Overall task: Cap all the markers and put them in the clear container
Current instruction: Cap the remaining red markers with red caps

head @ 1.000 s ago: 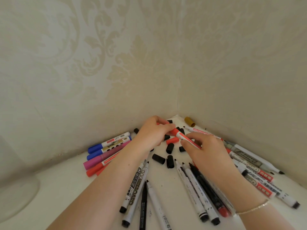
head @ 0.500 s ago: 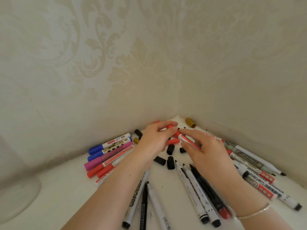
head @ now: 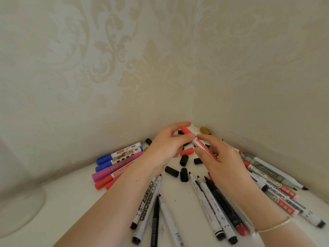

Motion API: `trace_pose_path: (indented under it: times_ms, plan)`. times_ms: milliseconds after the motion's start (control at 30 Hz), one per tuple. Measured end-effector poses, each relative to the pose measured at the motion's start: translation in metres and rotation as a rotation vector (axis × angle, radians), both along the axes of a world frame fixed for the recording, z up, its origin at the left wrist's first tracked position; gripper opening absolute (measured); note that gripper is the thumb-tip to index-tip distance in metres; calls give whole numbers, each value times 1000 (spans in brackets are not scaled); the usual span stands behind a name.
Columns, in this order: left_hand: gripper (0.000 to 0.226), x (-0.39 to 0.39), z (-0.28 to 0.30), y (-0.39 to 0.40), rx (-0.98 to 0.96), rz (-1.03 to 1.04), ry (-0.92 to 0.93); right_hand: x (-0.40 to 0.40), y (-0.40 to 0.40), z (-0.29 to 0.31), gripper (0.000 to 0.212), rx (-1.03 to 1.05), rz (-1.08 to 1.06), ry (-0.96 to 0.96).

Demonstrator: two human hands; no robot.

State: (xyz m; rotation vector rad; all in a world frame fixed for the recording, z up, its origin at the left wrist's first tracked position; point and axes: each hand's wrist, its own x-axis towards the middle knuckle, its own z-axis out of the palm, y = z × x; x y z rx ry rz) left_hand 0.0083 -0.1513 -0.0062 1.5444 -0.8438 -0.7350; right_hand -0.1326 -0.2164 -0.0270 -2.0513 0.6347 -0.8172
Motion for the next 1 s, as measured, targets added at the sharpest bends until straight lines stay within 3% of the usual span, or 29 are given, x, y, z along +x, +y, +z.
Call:
trace_pose_path:
  times_ms: [100, 167, 267, 400, 700, 800, 867, 933, 1000]
  plan:
    - [32, 15, 14, 2, -21, 188, 6, -1, -1, 1, 38, 37, -10, 42]
    - [24, 32, 28, 13, 44, 249, -135, -2, -5, 2, 44, 36, -69, 56]
    - [20, 54, 44, 33, 269, 125, -493, -4, -11, 6, 42, 19, -146, 69]
    - [27, 53, 43, 46, 737, -160, -907, -7, -13, 9, 43, 15, -168, 113]
    - [43, 39, 10, 33, 994, -154, -1222, -15, -28, 9, 30, 81, -212, 321]
    - [34, 36, 12, 29, 996, -115, -1260, -17, -29, 8, 16, 68, -175, 487]
    - [21, 33, 15, 24, 861, -60, -1231, -19, -27, 9, 9, 25, -138, 609]
    - [18, 28, 19, 17, 670, -56, -1065, -21, -23, 10, 7, -50, -106, 745]
    - [24, 22, 23, 10, 489, -99, -779, -21, -19, 10, 8, -126, -99, 833]
